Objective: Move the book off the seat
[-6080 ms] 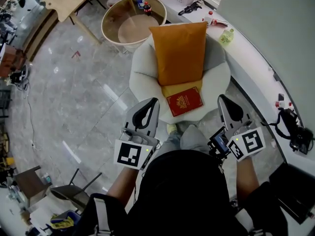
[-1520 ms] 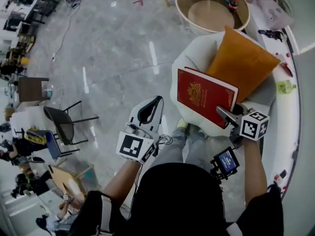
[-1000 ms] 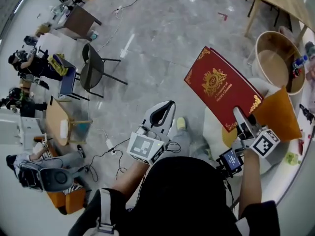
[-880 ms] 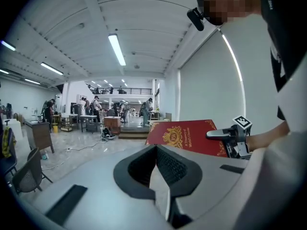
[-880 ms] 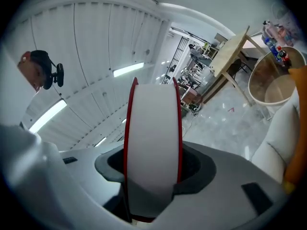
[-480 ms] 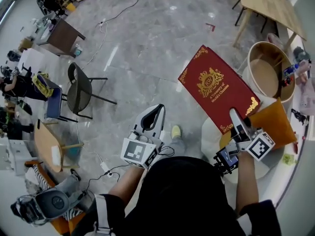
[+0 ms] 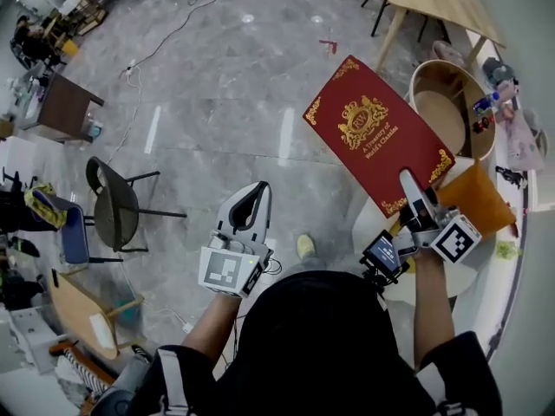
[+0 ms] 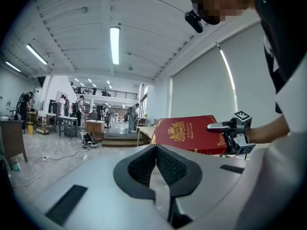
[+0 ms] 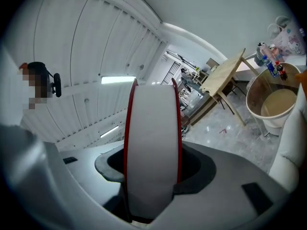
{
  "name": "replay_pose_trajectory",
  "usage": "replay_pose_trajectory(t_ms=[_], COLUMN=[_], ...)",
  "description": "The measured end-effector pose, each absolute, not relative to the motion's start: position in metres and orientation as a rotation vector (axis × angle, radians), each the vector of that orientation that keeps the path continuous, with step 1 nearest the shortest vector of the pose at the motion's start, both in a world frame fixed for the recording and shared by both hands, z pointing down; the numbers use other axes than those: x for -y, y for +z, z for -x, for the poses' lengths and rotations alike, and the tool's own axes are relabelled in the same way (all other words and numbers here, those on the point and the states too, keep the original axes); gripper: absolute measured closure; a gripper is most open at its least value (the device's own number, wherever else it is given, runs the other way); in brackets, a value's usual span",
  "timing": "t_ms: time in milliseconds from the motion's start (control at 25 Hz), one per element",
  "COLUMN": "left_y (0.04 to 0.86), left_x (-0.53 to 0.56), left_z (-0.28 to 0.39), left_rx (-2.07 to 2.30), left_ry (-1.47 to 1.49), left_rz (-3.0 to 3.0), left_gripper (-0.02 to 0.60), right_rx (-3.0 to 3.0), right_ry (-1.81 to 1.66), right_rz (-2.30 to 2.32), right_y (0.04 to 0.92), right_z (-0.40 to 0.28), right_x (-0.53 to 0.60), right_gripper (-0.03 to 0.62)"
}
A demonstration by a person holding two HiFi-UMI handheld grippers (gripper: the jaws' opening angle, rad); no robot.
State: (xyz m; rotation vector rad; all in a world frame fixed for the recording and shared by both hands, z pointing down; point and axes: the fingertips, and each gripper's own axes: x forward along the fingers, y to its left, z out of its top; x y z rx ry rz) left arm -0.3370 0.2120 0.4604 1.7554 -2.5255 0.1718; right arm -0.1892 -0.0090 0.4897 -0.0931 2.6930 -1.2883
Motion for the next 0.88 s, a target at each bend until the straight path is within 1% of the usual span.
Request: replay_pose_trajectory(t_ms=[160,320,560,880], left_y=[0.465,0.459,0.456,0.457], left_x=[-0.206,-0.188,-0.163,-0.084], left_z=[0.355,0.359,0.369,0.388], left_rx=[2.489,2.457,2.417,2.342], left_ry=[0.217,0.144,0.141,0.194], left_rz=[-1.746,-1.842,-1.914,-2.018], left_gripper=[0.568,0.568,0.568,0.568], right_rx=[-2.687,-2.683,-2.643,-2.534], right_ry=[-1.263,-1.231,-1.191,-1.203], right_rz=[0.169,0.248,0.366,0.522], right_y=[0.484,0.480,0.481,0.496], right_z=[0.196,0.194,0.186,0.169], right_x=[0.018,0.032,0.054,0.125], right_gripper=[0.350,0.350,0.350,0.350])
